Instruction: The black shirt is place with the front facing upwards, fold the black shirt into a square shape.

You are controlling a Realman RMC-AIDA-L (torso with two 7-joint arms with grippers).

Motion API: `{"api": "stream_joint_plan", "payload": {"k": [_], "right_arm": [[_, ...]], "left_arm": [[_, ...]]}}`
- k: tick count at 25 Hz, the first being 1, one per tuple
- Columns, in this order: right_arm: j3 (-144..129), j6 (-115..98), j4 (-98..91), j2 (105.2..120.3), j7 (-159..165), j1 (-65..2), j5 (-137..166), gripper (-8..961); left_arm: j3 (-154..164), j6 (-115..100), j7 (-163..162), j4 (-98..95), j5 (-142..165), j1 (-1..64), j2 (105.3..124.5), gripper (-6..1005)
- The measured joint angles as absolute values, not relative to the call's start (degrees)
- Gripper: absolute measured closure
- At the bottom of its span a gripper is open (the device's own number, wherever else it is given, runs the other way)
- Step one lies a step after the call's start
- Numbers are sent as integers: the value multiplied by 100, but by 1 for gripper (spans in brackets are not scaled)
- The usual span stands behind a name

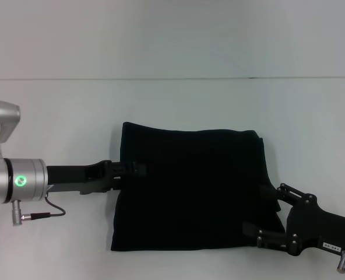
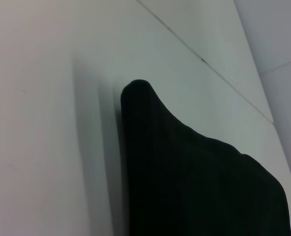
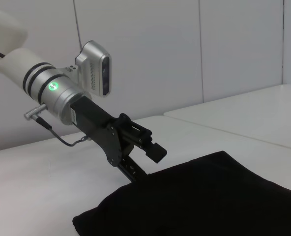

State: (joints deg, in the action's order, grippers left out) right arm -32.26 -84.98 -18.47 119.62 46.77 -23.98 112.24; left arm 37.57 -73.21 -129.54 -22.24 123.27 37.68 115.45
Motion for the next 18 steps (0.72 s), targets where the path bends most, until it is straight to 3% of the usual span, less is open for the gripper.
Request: {"api": "stream_joint_plan", "payload": {"k": [13,18], "right_arm": [[-3208,-8500,-1845,11971,4684,-2400,11218,11],[-3208,-8500,-1841,11971,4685,-2400,11213,11]], "left_arm": [[4068,-7132,-12957,-2251,12331,3893,11651,172],[4152,-7021,-12964,-2267,12332,3902,11665,291]]}}
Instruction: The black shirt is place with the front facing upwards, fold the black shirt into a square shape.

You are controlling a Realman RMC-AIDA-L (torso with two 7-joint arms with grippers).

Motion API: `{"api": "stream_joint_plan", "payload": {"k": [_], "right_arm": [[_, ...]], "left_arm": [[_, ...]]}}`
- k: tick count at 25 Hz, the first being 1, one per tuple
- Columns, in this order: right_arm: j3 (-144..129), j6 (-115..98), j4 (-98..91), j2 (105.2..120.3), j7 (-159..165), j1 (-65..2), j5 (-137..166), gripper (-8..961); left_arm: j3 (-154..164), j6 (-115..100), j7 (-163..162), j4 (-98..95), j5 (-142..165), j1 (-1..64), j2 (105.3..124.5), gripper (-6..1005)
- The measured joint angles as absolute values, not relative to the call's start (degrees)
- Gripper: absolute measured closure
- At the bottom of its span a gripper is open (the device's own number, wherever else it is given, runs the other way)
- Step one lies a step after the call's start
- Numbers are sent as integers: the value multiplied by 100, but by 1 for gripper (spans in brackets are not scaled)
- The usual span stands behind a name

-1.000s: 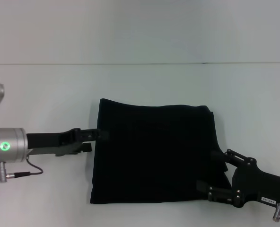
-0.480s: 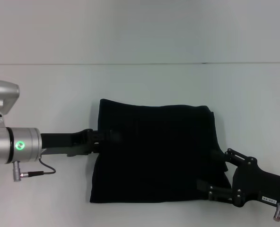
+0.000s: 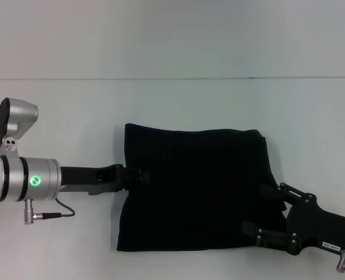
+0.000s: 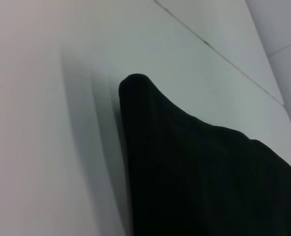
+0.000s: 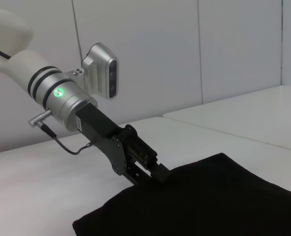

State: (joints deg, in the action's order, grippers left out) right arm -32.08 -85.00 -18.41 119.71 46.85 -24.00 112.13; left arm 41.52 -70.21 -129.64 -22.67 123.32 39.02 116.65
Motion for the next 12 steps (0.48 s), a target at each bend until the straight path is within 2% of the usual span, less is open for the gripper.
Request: {"api": "stream_joint_plan", "payload": {"k": [3,8,12], "right_arm": [[-3208,-8498,-1839,11971,4685,-2400,11207,11],[-3208,-8498,-1837,11971,4685,-2400,11201,11],[-3208,-8498,-1837,11971,4685,-2400,11200,11]], "left_arm": [[4159,-6984,-12970,-2267,12331,3905,11665,362],[4152,-6961,-12969,-2267,12321,3908,11663,613],[4138,-6899,-12966,-2268,12284,3918,11665,770]]}}
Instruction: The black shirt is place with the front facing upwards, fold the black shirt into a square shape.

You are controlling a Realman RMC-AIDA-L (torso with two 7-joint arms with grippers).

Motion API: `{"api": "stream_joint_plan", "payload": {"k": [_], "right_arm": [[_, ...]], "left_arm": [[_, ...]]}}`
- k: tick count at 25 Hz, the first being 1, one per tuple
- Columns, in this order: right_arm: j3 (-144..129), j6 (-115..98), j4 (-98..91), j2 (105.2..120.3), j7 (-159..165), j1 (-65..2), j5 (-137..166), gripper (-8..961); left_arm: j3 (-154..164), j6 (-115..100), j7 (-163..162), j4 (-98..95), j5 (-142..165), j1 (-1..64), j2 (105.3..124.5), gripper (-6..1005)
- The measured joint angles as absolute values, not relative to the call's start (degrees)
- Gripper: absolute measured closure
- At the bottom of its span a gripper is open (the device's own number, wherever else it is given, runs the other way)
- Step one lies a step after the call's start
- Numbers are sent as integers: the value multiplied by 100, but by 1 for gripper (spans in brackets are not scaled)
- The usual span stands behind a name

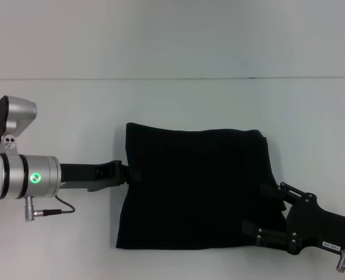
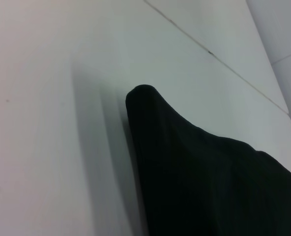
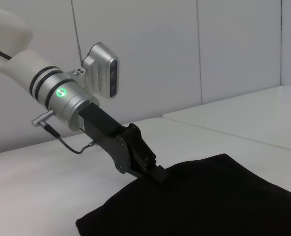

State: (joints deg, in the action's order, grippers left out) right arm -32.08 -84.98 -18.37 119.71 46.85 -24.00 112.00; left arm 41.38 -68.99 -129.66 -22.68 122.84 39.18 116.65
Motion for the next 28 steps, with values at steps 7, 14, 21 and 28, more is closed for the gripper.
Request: {"api": "stream_joint_plan", "payload": {"k": [7,14,21,28], "right_arm": [[-3208,-8498,-1837,11971,4685,-2408,11193,11],[-3199,-8499,-1837,11979,4685,-2425,11184,12],[-3190,-8487,-1836,11980,4685,-2452,11179,12],[-3160,-8487,-1840,11979,4685,-2475,11179,12]], "left_arm": [[4072,-6628,-12995,-2251,12253,4039,11707,951],[4069,-6227,-13035,-2257,12131,4119,11701,966],[3902,-5968,-13055,-2222,11821,4089,11659,959],[3150,-6270,-13060,-2200,11743,3761,11679,952]]}}
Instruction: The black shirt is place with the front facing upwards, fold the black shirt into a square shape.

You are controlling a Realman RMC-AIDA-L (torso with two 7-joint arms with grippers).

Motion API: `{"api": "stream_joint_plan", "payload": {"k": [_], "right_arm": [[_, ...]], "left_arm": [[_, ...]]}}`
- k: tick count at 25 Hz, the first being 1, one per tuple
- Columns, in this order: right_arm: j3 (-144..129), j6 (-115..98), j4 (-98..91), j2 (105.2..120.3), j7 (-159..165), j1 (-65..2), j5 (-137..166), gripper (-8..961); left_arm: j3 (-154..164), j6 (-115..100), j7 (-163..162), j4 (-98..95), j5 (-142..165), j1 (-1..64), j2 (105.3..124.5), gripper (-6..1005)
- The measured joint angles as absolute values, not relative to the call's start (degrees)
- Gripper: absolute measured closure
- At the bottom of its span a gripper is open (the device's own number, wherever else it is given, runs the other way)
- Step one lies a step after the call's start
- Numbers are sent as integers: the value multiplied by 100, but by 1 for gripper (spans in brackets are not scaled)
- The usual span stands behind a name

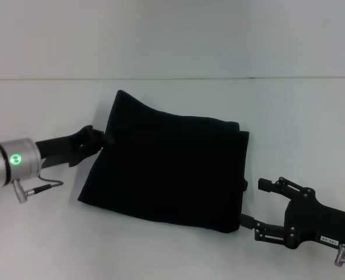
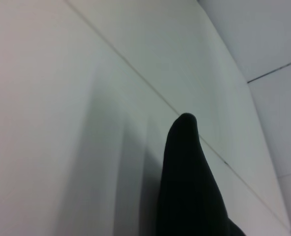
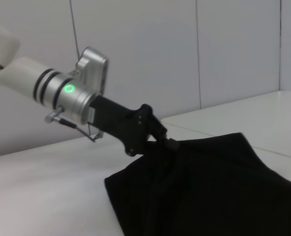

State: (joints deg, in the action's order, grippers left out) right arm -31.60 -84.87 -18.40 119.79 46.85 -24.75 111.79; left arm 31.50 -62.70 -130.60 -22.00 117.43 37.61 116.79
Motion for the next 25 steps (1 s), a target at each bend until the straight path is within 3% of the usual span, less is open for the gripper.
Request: {"api": "stream_joint_plan", "payload": {"k": [7,16,25], "right_arm": [[-3119,-8489,-1846,11979,4675,-2487,11180,12],[-3120,-8499,-1841,11979,4647,-2496,11176,12],[-3084,-8500,-1836,11986,4643,-2491,11157,12]], "left_arm": [[2942,-6495,-13008,-1847,11310,3412,11723,944],[3164,-6655,-12991,-1871,11387,3413,11733,935],[2977,-7931,-10868,-2463,11226,3107,11750,926]]}}
